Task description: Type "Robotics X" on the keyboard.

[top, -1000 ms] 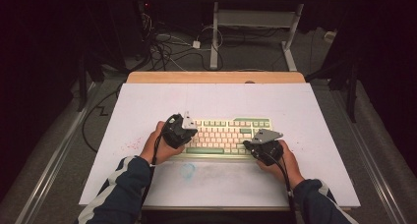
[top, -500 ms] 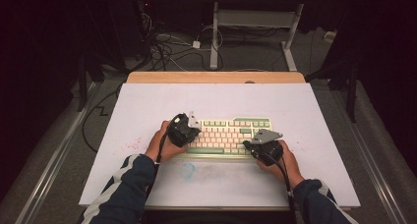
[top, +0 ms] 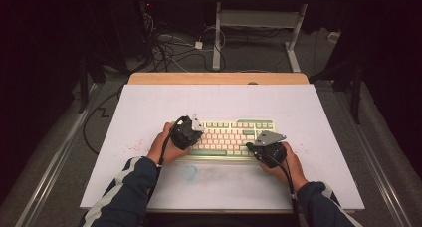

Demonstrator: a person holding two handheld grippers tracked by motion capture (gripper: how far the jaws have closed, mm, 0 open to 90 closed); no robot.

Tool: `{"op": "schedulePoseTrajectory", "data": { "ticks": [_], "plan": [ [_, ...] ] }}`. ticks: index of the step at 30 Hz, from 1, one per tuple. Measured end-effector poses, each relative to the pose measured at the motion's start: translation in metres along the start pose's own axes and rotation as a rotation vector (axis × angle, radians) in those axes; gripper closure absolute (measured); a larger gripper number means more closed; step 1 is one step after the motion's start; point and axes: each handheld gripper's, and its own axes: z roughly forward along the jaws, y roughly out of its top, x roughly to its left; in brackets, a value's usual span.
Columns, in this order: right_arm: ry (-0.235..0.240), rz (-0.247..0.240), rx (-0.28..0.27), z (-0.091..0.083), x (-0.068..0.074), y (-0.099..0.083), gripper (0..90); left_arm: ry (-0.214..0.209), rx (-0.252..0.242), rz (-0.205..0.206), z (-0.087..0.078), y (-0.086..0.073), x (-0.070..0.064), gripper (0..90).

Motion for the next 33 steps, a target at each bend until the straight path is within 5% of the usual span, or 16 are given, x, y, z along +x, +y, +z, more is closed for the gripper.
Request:
{"op": "schedulePoseTrajectory", "data": {
  "ticks": [6,11,18,21,22,26,33],
  "plan": [
    [0.001,0.008,-0.042,-0.013,-0.002,0.002,90.0,-0.022,-0.09,-0.014,-0.018,0.008,0.001,80.6],
    [-0.003,0.026,-0.084,-0.031,-0.004,0.002,90.0,-0.063,-0.167,-0.035,-0.038,0.008,0.004,61.5],
    [-0.009,0.039,-0.099,-0.043,-0.006,-0.002,90.0,-0.019,-0.264,-0.027,-0.06,-0.007,0.008,29.3],
    [-0.01,0.044,-0.1,-0.046,-0.006,-0.003,90.0,-0.014,-0.271,-0.041,-0.066,-0.014,0.011,21.8],
    [-0.011,0.044,-0.102,-0.046,-0.006,-0.003,90.0,0.024,-0.287,-0.036,-0.069,-0.023,0.014,21.3],
    [-0.01,0.045,-0.106,-0.045,-0.005,-0.001,90.0,0.059,-0.266,-0.037,-0.076,-0.04,0.02,19.3],
    [0.008,0.046,-0.1,-0.031,-0.005,0.01,90.0,0.063,-0.262,-0.074,-0.101,-0.065,0.029,18.6]
  ]
}}
